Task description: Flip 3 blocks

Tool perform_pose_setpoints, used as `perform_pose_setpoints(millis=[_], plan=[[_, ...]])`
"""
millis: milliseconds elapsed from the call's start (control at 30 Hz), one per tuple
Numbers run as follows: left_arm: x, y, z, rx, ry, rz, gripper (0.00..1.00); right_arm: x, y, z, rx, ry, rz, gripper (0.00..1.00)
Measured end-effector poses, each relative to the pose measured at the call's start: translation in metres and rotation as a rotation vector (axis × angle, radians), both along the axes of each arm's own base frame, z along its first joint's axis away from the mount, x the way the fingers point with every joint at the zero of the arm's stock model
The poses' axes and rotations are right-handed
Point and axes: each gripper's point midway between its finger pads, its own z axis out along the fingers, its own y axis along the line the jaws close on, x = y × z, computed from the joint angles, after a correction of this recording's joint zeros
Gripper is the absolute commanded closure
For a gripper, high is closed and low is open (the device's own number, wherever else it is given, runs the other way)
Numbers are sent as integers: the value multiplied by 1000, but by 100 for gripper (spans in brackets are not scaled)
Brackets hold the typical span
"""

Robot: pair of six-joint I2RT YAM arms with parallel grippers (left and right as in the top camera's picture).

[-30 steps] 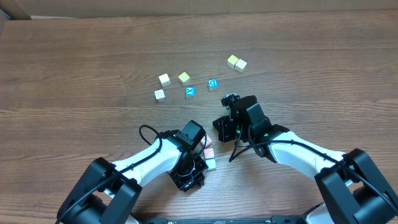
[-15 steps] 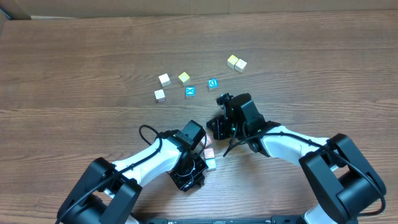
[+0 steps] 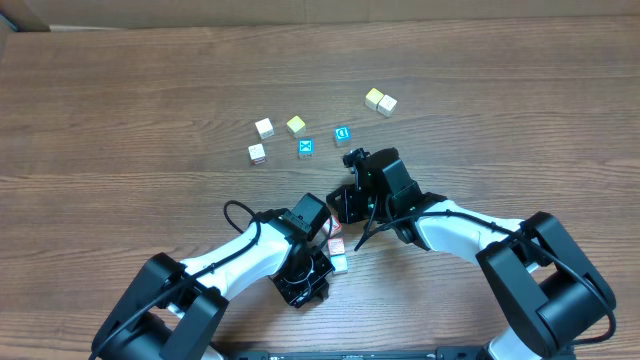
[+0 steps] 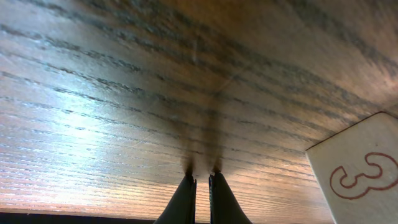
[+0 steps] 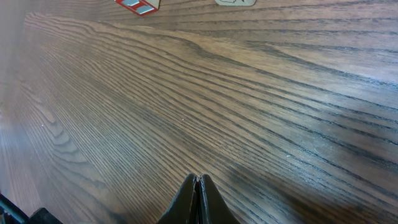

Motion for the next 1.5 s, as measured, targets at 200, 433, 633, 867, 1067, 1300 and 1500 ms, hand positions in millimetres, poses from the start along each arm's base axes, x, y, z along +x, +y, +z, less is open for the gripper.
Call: perform_pose_setpoints(millis=[200,433,633,867,1067,1300,1500], plan=[[0,0,0,0,0,0,96,-4,-2,-4,-14,24,1,96],[0,0,0,0,0,0,96,-12,-6,-11,-39,65,5,96],[0,0,0,0,0,0,96,-17,-2,-12,-44,70,19,96],[0,0,0,0,0,0,96,-21,0,-13,-48,77,28,96],[0,0,0,0,0,0,96,-22,-2,-15,-55,86,27,96],[0,0,0,0,0,0,96,-23,-2,-16,-59,91,26,96],[0,0,0,0,1,0,96,-26,-6,-20,-79,110,22,96]])
